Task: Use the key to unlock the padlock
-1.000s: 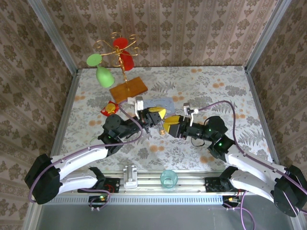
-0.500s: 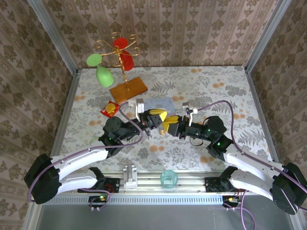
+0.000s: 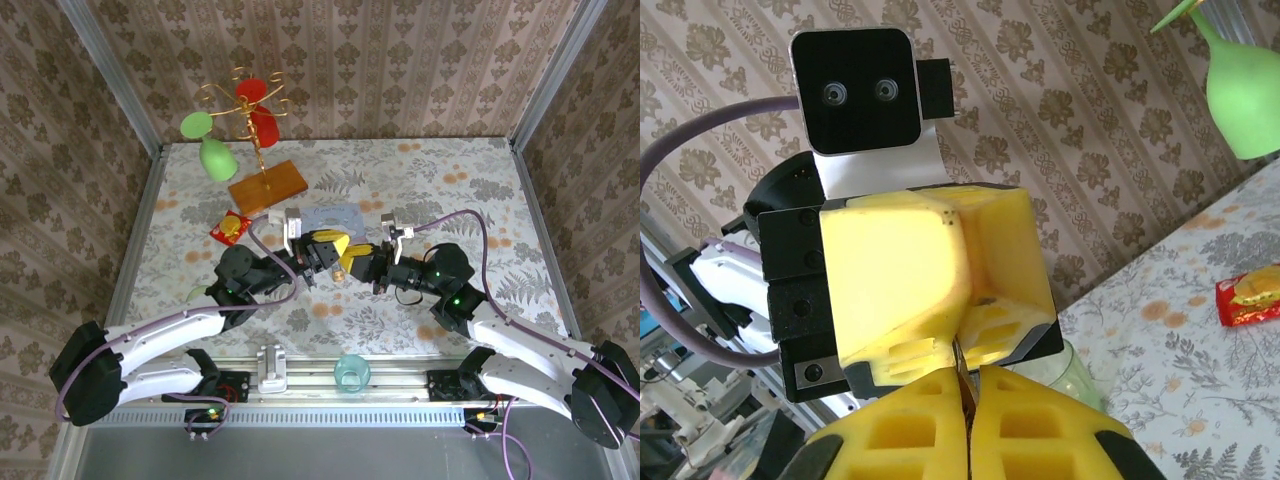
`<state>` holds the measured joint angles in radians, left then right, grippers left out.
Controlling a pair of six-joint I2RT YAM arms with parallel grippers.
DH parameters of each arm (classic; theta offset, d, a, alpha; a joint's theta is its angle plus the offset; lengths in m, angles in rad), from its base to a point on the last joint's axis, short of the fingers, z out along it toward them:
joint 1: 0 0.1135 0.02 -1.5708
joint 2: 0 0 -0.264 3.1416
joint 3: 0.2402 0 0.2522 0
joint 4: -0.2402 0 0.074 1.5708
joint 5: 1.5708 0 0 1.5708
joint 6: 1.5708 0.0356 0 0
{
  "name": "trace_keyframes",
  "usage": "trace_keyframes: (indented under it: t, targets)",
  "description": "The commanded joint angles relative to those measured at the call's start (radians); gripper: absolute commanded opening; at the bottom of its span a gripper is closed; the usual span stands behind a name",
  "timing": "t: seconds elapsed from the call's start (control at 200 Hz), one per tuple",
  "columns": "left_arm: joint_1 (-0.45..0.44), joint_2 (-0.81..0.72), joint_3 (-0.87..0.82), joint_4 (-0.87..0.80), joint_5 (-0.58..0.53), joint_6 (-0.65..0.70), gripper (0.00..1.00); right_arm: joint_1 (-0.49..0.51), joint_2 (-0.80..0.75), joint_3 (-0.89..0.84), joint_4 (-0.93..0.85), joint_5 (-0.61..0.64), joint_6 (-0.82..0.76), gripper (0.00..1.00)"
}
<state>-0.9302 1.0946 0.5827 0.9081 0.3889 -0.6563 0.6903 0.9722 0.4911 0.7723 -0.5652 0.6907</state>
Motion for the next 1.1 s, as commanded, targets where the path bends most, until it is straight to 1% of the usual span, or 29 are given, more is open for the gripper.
trace_keyframes:
  t: [0.0, 0.05, 0.06, 0.075, 0.105, 0.11, 0.135, 0.14, 0.155, 0.165, 0.18, 0.2, 0.235, 0.26, 0.32, 0.38, 0.435, 0.5, 0.535, 0.615, 0.655, 0.71, 0.74, 0.765, 0.84, 0.9, 0.975, 1.05, 1.095]
  targets:
    - [-0.008, -0.026, -0.001, -0.001, -0.006, 0.028, 0.00, 0.006, -0.035, 0.015, 0.044, 0.010, -0.004, 0.03]
    - [-0.008, -0.029, -0.005, -0.006, -0.015, 0.029, 0.00, 0.006, -0.046, 0.007, 0.045, 0.020, -0.006, 0.01]
    - [-0.007, -0.031, -0.006, -0.005, -0.017, 0.030, 0.01, 0.006, -0.049, 0.005, 0.045, 0.021, -0.008, 0.01]
    - [-0.007, -0.031, -0.009, -0.006, -0.019, 0.030, 0.11, 0.006, -0.053, 0.004, 0.044, 0.022, -0.009, 0.00]
    - [-0.006, -0.035, -0.014, -0.005, -0.030, 0.032, 0.37, 0.006, -0.059, 0.001, 0.035, 0.023, -0.015, 0.00]
    - [-0.006, -0.036, -0.015, -0.005, -0.031, 0.032, 0.39, 0.006, -0.060, 0.000, 0.032, 0.024, -0.015, 0.00]
    - [-0.002, -0.044, -0.022, -0.005, -0.048, 0.029, 0.61, 0.006, -0.065, 0.001, 0.013, 0.024, -0.025, 0.00]
    - [-0.001, -0.046, -0.024, -0.005, -0.053, 0.027, 0.68, 0.006, -0.066, 0.001, 0.008, 0.024, -0.026, 0.00]
    - [0.003, -0.056, -0.030, -0.005, -0.068, 0.024, 0.93, 0.007, -0.071, 0.001, -0.005, 0.025, -0.032, 0.00]
    - [0.007, -0.063, -0.033, -0.007, -0.080, 0.014, 0.98, 0.005, -0.074, 0.001, -0.015, 0.024, -0.036, 0.00]
    - [0.016, -0.076, -0.038, -0.014, -0.105, -0.003, 1.00, 0.006, -0.078, 0.003, -0.029, 0.025, -0.041, 0.00]
    - [0.030, -0.097, -0.041, -0.039, -0.145, -0.037, 1.00, 0.006, -0.083, 0.003, -0.048, 0.025, -0.047, 0.00]
    - [0.063, -0.147, -0.037, -0.141, -0.223, -0.113, 1.00, 0.006, -0.095, 0.003, -0.078, 0.028, -0.058, 0.00]
    - [0.084, -0.180, -0.026, -0.198, -0.250, -0.144, 1.00, 0.006, -0.100, 0.002, -0.097, 0.029, -0.063, 0.00]
    - [0.098, -0.239, 0.018, -0.268, -0.220, -0.083, 1.00, 0.005, -0.117, 0.007, -0.142, 0.043, -0.082, 0.00]
    - [0.097, -0.276, 0.101, -0.423, -0.196, -0.025, 1.00, 0.006, -0.127, 0.013, -0.176, 0.052, -0.094, 0.00]
    - [0.096, -0.285, 0.163, -0.549, -0.190, -0.001, 1.00, 0.006, -0.132, 0.018, -0.192, 0.062, -0.103, 0.00]
    - [0.096, -0.287, 0.182, -0.588, -0.192, -0.010, 1.00, 0.006, -0.130, 0.028, -0.207, 0.066, -0.115, 0.00]
    - [0.097, -0.285, 0.180, -0.589, -0.198, -0.023, 0.98, 0.006, -0.125, 0.034, -0.216, 0.063, -0.118, 0.00]
    - [0.097, -0.275, 0.164, -0.586, -0.207, -0.035, 0.88, 0.006, -0.114, 0.042, -0.218, 0.068, -0.121, 0.00]
    - [0.099, -0.269, 0.160, -0.606, -0.217, -0.048, 0.84, 0.008, -0.114, 0.047, -0.228, 0.087, -0.126, 0.00]
    - [0.098, -0.260, 0.161, -0.648, -0.231, -0.073, 0.79, 0.021, -0.128, 0.059, -0.298, 0.194, -0.149, 0.00]
    - [0.097, -0.249, 0.167, -0.679, -0.240, -0.092, 0.74, 0.035, -0.139, 0.071, -0.361, 0.291, -0.178, 0.00]
    - [0.096, -0.240, 0.176, -0.715, -0.257, -0.123, 0.70, 0.046, -0.145, 0.081, -0.413, 0.347, -0.207, 0.00]
    - [0.080, -0.194, 0.196, -0.791, -0.298, -0.236, 0.64, 0.101, -0.150, 0.111, -0.513, 0.504, -0.302, 0.00]
    - [0.076, -0.153, 0.193, -0.766, -0.278, -0.332, 0.55, 0.166, -0.136, 0.135, -0.575, 0.666, -0.396, 0.00]
    - [0.071, -0.120, 0.183, -0.712, -0.270, -0.414, 0.49, 0.225, -0.085, 0.178, -0.658, 0.871, -0.493, 0.00]
    - [0.061, -0.100, 0.183, -0.718, -0.293, -0.441, 0.47, 0.249, -0.024, 0.209, -0.692, 0.971, -0.575, 0.00]
    - [0.058, -0.091, 0.177, -0.723, -0.300, -0.453, 0.47, 0.255, 0.005, 0.215, -0.686, 0.998, -0.612, 0.00]
